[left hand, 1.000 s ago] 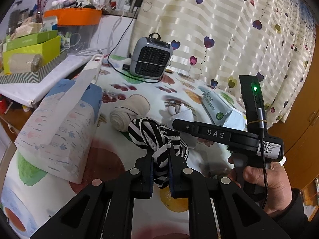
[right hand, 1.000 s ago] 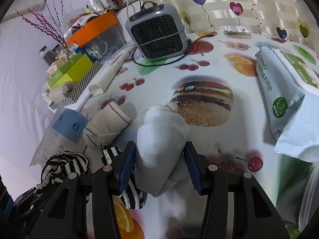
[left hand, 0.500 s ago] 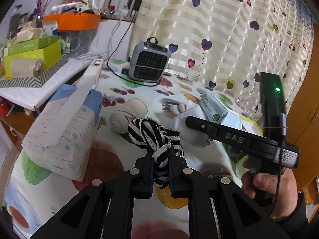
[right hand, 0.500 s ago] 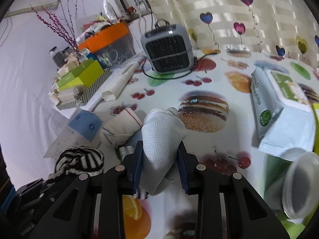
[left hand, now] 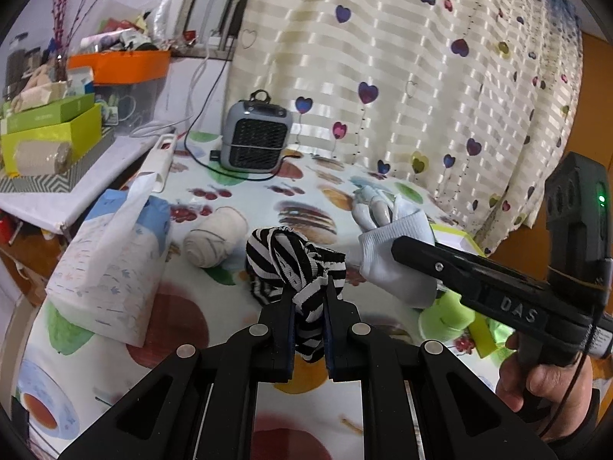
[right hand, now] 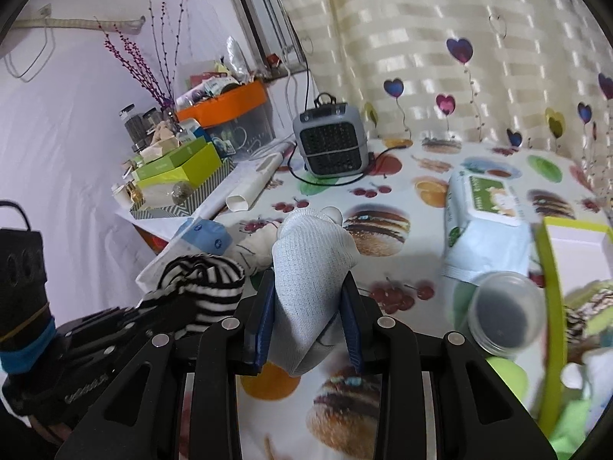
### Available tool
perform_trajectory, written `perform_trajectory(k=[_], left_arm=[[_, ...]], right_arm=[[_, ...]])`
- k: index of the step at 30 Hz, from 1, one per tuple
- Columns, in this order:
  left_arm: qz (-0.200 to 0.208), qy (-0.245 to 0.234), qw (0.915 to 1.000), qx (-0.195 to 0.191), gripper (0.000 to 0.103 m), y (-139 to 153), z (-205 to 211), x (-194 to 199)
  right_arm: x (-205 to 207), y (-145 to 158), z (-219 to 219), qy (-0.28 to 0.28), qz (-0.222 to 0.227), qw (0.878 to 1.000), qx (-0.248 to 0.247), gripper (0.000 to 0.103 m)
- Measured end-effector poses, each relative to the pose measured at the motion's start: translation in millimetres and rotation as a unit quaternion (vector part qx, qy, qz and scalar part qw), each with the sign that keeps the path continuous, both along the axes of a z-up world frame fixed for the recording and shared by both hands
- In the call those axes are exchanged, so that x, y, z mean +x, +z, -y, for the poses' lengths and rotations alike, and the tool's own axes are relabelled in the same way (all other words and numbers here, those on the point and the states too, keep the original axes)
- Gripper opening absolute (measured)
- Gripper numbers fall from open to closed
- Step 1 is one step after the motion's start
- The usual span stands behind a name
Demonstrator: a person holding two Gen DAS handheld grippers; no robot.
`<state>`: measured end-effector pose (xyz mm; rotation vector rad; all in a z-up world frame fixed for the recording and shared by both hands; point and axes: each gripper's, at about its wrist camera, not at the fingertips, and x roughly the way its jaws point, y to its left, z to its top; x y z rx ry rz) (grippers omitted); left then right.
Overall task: Organize soft objects
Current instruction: 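Carry the striped roll and white glove over the yellow box with both grippers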
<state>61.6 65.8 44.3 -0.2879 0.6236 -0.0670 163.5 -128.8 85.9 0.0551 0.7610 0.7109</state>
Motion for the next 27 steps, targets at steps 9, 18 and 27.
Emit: perform_trajectory(k=[9, 18, 27], left_arm=[[0.009, -0.021, 0.9997, 0.009, 0.011, 13.7, 20.4, -7.9], [0.013, -0.033, 0.9993, 0.014, 0.011, 19.5, 35.1, -12.0], [0.015, -0.050, 0.9985, 0.018, 0.011, 23.2, 49.6, -9.6]], right_arm=[[-18.9, 14.6, 22.8, -0.010, 0.018, 1.000, 0.010, 0.033], [-28.8, 21.2, 37.4, -0.016, 0.026, 0.999, 0.015, 0.033], [-32.8, 23.5, 48.3, -0.026, 0.029, 0.999, 0.021, 0.033]])
